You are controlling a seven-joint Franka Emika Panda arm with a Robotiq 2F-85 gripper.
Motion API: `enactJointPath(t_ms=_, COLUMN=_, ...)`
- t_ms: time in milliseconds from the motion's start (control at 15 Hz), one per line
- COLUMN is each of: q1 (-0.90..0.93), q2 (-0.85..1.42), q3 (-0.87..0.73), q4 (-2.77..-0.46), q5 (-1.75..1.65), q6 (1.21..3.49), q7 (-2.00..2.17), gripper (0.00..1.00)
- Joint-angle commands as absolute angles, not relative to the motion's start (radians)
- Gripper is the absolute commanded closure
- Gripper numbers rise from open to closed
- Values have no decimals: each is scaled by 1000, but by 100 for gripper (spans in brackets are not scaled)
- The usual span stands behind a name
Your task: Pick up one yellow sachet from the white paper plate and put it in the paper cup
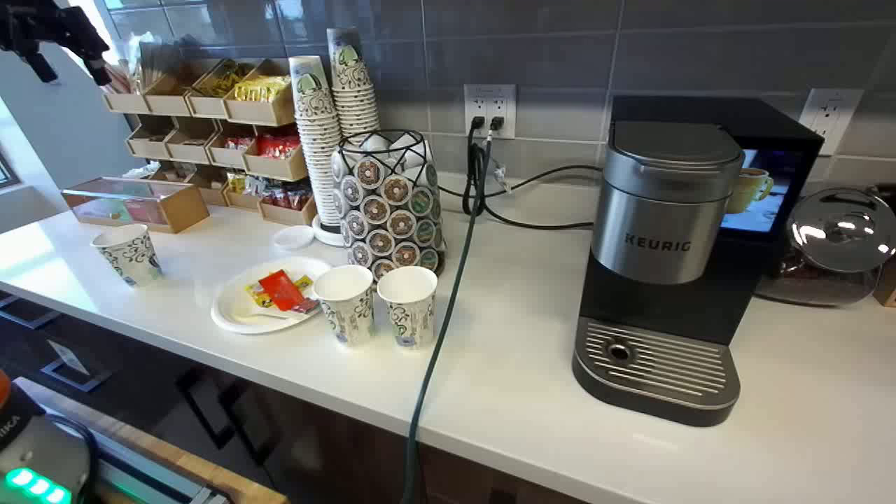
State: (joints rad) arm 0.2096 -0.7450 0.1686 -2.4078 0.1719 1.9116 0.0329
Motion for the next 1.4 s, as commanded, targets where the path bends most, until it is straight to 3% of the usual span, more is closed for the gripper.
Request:
enactJointPath(t_ms=0, q1=207, q2=-744, q3=170, q4=-2406, q5=173, q6=1910, q7=32, gripper=0)
enactJointPath(t_ms=800, q1=207, q2=-745, q3=170, q4=-2406, q5=173, q6=1910, q7=32, gripper=0)
enactJointPath(t_ms=1333, q1=180, q2=-576, q3=176, q4=-2400, q5=206, q6=1930, q7=106, gripper=0)
